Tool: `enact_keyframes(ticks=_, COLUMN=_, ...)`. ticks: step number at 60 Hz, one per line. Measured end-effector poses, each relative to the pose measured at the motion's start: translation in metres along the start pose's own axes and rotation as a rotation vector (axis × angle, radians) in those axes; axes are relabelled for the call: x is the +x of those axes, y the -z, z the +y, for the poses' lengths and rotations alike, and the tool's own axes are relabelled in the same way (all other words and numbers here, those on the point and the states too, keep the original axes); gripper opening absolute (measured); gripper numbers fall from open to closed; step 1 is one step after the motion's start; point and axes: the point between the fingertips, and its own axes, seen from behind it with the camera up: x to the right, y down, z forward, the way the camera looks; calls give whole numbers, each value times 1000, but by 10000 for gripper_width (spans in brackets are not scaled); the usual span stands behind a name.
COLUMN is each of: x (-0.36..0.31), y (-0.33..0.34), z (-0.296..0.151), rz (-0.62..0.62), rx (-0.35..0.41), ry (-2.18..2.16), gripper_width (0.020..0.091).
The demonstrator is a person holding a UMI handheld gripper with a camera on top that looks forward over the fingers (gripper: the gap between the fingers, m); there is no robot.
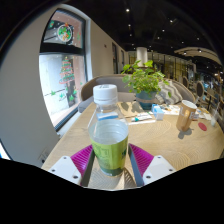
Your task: Pour water
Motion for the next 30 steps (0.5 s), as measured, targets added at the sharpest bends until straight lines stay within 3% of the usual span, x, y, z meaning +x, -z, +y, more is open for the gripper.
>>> enact_keyframes(ticks=4, x=-3, y=-4, z=-2, rz=-15, rx=18, ry=3, gripper_width=545)
enact_keyframes(ticks=20, x=3, y=-7, z=-6, rz=-25, rx=18, ry=10, gripper_width=412)
enact_keyframes(ticks=30, x=7, y=1, z=-32, rz=-75, rx=23, ry=-9, gripper_width=412)
